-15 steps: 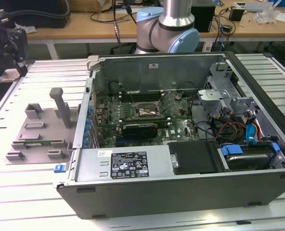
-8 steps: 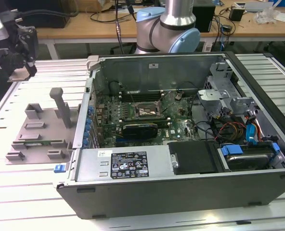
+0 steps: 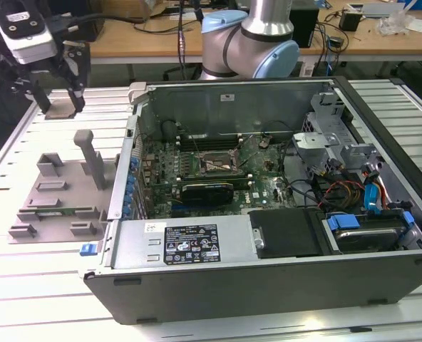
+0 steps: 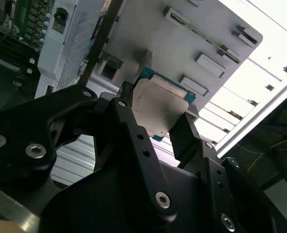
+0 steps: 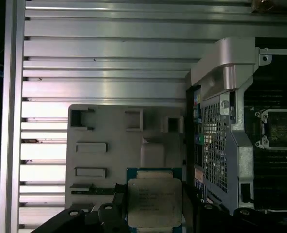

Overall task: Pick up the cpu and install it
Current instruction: 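Pick up the cpu and move it towards the insertion slot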

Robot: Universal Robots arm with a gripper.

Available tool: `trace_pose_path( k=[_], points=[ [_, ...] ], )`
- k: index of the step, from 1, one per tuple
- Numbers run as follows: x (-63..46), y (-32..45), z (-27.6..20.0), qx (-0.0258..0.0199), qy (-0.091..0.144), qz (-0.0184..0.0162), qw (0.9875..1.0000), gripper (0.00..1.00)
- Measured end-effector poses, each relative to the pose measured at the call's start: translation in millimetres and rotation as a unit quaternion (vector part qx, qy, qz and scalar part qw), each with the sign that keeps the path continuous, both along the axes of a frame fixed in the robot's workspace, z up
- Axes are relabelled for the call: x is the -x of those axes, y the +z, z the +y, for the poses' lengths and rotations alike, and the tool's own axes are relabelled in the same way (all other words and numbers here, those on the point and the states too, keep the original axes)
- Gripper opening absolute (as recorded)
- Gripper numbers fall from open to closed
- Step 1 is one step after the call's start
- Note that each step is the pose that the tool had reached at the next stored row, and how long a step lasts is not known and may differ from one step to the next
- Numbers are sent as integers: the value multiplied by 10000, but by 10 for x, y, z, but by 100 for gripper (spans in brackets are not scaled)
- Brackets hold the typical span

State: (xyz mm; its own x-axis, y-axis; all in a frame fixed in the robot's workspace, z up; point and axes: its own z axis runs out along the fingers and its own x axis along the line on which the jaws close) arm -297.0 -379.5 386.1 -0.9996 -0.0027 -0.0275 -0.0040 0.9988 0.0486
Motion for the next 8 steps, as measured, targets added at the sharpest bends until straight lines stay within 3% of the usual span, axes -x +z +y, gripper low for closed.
trace_pose_path(
  k=[8],
  points=[
    [-413,0,0,0,0,0,10000,55]
  ],
)
